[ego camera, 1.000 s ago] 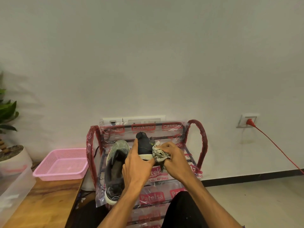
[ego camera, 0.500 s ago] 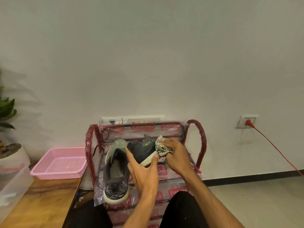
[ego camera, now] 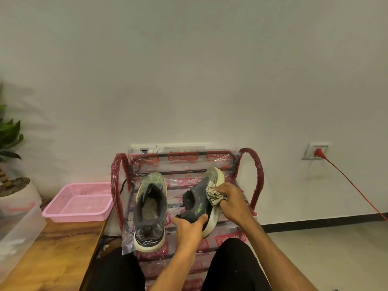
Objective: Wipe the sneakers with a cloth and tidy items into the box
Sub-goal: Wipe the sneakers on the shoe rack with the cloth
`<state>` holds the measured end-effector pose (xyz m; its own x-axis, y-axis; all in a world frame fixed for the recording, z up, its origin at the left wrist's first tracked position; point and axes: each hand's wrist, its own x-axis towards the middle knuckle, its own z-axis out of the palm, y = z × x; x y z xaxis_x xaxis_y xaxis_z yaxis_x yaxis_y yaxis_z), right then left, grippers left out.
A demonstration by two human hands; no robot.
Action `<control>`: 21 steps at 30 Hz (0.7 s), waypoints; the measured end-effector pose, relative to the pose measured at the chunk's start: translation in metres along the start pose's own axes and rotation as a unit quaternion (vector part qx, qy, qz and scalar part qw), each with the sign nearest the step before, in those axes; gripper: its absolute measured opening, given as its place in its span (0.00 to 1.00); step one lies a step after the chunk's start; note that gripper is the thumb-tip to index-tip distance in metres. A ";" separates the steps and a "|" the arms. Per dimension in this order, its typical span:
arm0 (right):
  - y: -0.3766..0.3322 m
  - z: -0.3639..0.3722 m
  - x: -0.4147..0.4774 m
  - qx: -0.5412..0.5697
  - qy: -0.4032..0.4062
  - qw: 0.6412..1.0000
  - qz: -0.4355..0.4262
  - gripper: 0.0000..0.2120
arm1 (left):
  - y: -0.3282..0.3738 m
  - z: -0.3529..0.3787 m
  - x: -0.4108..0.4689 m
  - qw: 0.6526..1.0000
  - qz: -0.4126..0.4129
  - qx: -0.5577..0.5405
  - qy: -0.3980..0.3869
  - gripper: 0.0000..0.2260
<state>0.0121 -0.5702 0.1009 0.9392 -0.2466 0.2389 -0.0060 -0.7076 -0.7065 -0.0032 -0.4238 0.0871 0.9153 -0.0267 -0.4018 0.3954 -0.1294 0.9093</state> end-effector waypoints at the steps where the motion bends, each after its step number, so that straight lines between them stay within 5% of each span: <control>1: 0.003 0.000 -0.002 0.026 0.012 0.999 0.014 0.18 | -0.001 -0.003 0.001 1.000 -0.003 0.020 -0.006 0.31; 7: 0.010 -0.007 -0.005 0.155 0.065 0.981 0.098 0.16 | -0.006 -0.008 0.001 0.981 0.102 0.165 0.007 0.46; 13: 0.019 -0.004 -0.006 0.145 0.071 0.980 0.118 0.15 | -0.017 -0.010 0.000 0.860 0.251 0.439 0.064 0.43; 21: 0.001 0.001 -0.014 0.084 0.063 0.993 0.052 0.19 | -0.020 -0.019 0.008 0.739 0.418 0.528 0.031 0.34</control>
<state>-0.0004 -0.5674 0.0962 0.8862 -0.4011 0.2319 -0.0342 -0.5559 -0.8306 -0.0023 -0.4031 0.0677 0.8213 -0.4927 0.2878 -0.5590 -0.7957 0.2332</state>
